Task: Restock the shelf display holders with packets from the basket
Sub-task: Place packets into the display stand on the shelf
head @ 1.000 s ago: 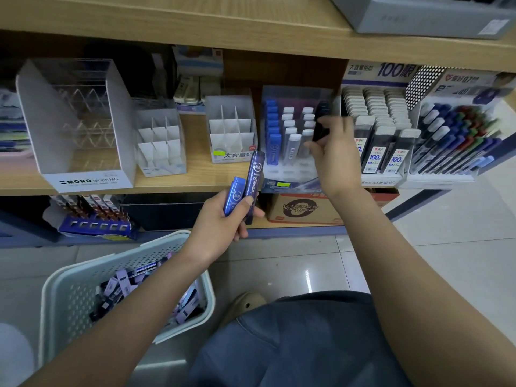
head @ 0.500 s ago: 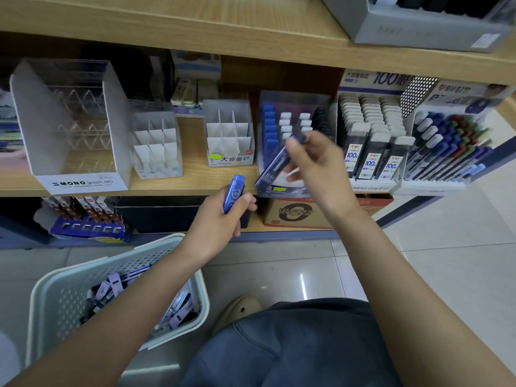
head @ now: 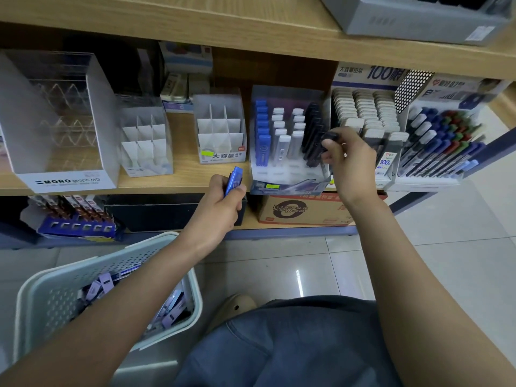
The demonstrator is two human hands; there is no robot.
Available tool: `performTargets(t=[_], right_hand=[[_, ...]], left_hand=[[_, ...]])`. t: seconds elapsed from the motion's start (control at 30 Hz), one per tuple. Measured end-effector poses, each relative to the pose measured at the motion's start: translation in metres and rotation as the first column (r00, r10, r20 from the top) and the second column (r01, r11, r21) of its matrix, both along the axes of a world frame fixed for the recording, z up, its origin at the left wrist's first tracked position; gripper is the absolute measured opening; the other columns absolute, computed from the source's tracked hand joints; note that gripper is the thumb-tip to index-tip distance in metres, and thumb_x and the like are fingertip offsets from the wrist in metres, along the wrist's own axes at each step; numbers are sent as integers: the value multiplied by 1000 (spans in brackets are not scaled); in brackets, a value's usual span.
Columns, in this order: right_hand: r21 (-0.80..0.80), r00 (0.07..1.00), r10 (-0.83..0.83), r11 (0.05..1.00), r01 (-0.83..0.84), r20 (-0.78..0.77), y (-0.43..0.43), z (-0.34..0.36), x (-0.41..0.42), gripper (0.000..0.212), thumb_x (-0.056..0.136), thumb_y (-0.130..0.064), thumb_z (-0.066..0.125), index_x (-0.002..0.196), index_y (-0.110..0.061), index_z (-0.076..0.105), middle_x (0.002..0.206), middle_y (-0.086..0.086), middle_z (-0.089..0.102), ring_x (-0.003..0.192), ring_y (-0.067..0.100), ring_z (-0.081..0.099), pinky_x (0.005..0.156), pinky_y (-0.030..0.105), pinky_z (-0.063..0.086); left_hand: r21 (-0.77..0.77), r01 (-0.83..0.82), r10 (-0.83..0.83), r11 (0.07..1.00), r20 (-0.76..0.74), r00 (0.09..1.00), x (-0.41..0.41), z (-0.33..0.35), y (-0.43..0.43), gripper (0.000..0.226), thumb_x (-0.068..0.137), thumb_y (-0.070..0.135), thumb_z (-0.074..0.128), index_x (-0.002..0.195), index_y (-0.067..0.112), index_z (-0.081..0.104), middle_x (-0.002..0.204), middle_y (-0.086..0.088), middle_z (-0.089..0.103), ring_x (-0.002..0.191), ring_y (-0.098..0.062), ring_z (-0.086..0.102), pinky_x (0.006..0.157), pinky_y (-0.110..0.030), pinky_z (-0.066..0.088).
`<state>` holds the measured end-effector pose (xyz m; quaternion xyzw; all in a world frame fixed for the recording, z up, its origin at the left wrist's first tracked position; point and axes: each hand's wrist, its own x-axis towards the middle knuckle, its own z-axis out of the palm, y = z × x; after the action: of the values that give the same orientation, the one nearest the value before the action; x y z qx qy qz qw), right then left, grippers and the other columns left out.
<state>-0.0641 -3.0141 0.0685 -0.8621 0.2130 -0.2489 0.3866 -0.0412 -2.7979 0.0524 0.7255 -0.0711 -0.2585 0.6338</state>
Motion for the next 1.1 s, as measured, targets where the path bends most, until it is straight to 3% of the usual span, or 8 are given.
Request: performTargets(t=[0.2, 0.33, 0.47, 0.57, 0.63, 0.73, 0.87, 1.1], right_hand=[[-44, 990, 73, 996, -79, -119, 2, -5, 4, 18, 93, 0, 45, 99, -5, 61, 79, 11, 60, 74, 22, 57, 74, 30, 48], [-37, 992, 40, 998, -45, -121, 3, -11, 13, 23, 93, 3, 43, 100, -7, 63, 86, 10, 54, 70, 17, 52, 63, 15, 44], [-79, 995, -56, 996, 49, -80, 4, -12, 9, 23, 92, -10, 57, 113, -3, 49, 101, 5, 45, 82, 23, 52, 75, 30, 46], [-90, 993, -115, 989, 115, 13, 13, 1, -1, 26, 91, -20, 60, 107, -7, 44, 91, -3, 47, 72, 9, 46, 65, 20, 41], [-15, 1000, -4, 1000, 4, -1, 29, 12, -5, 16, 94, -27, 56, 96, -13, 48, 76, -8, 52, 64, 0, 49, 59, 11, 39], [206, 920, 302, 945, -254, -248, 56, 19, -7, 27, 93, -37, 53, 89, -11, 60, 77, -1, 60, 65, 10, 56, 63, 24, 49], [457, 771, 575, 784, -421, -275, 70, 23, -8, 8, 84, -15, 68, 86, -8, 64, 78, 5, 63, 61, 6, 57, 53, 16, 50], [422, 985, 143, 890, -172, 99, 40, 25, -5, 11, 92, -10, 57, 84, -16, 61, 73, 4, 61, 59, 6, 58, 67, 21, 55]], left_hand=[[-32, -12, 10, 999, -53, 999, -1, -2, -2, 18, 98, 15, 40, 81, 16, 34, 58, 0, 37, 42, -9, 27, 42, -21, 24], [9, 58, -58, 998, 76, 995, 0, -3, 0, 14, 99, 21, 39, 86, 19, 39, 74, -4, 49, 46, -11, 38, 45, -19, 35], [5, 96, -95, 995, 164, 982, -1, -1, 1, 14, 98, 25, 40, 87, 17, 42, 71, -2, 51, 46, -11, 43, 45, -20, 40], [25, 127, -129, 992, 188, 974, -1, -1, 1, 17, 97, 23, 44, 82, 17, 40, 66, -1, 48, 43, -7, 39, 46, -22, 38], [48, 157, -163, 986, 162, 973, 0, -3, 0, 17, 95, 23, 48, 81, 19, 40, 65, -1, 47, 41, -7, 37, 44, -24, 35], [42, 172, -175, 984, 102, 979, 0, -6, -4, 17, 93, 18, 52, 82, 18, 39, 64, -5, 41, 39, -6, 32, 39, -21, 28], [49, 178, -183, 983, 105, 978, 0, -4, -5, 14, 92, 20, 54, 87, 16, 41, 65, -4, 43, 39, -3, 34, 38, -18, 29], [69, 118, -126, 991, 121, 985, -4, -14, 0, 16, 96, 14, 46, 83, 20, 39, 67, 0, 50, 38, -3, 35, 43, -20, 27]])
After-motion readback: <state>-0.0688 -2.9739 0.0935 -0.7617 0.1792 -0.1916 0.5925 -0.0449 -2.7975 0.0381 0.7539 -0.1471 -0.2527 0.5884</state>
